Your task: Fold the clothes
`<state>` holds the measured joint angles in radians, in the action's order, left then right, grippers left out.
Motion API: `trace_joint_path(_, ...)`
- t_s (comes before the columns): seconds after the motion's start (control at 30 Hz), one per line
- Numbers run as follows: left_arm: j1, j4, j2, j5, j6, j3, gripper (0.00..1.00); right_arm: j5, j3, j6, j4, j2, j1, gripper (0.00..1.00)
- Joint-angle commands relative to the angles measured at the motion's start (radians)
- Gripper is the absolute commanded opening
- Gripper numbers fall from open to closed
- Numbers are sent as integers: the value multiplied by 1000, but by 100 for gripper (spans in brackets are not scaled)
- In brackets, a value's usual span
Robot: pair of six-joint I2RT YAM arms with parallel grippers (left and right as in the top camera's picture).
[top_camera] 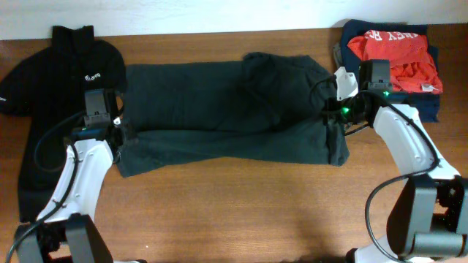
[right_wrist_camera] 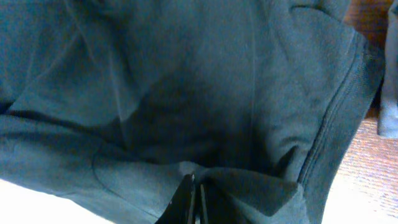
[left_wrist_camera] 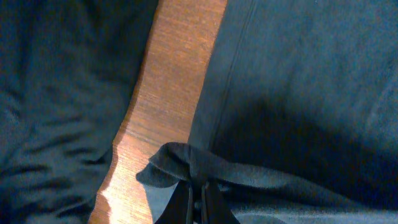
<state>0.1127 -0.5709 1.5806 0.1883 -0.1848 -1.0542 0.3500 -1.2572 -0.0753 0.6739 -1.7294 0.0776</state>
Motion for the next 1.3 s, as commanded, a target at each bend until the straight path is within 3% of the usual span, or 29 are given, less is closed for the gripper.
trace_joint_path(0.0, 6, 40, 55, 19, -13, 12, 1, -2, 2, -7, -30, -34, -5, 4)
trace_joint_path(0.17, 6, 101, 137, 19, -13, 12, 1, -10, 2, -18, -99, -74, -5, 5)
trace_joint_path(0.23, 6, 123, 167, 19, -13, 12, 1, -13, 2, -18, -121, -83, -5, 11)
trace_joint_path(0.27, 6, 135, 179, 19, -13, 12, 9, -15, 2, -18, -127, -85, -5, 14)
trace_joint_path(0.3, 6, 152, 192, 19, -13, 12, 26, -24, 2, -18, -135, -86, -5, 28)
trace_joint_path(0.37, 6, 187, 203, 19, -12, 12, 57, -29, 0, -18, -143, -86, -4, 45)
trace_joint_path(0.43, 6, 204, 199, 18, -3, 4, 73, -28, -21, -18, -133, -84, -3, 50)
trace_joint_path(0.5, 6, 188, 191, 18, 30, -38, 83, -28, -77, -18, -82, -77, -4, 53)
trace_joint_path(0.73, 5, -50, 150, 1, 45, -302, 87, -29, -399, -18, 225, -53, -4, 61)
trace_joint_path(0.9, 5, -337, 105, -151, 45, -542, 87, -27, -594, -18, 449, -49, -4, 65)
trace_joint_path(1.07, 0, -527, 53, -245, 45, -673, 87, 19, -662, -17, 547, -30, -4, 65)
trace_joint_path(1.17, -37, -621, -1, -298, 135, -713, 86, 51, -662, -17, 580, 1, -4, 65)
trace_joint_path(1.27, -91, -682, -84, -297, 145, -716, 86, 51, -662, -17, 631, 51, -5, 65)
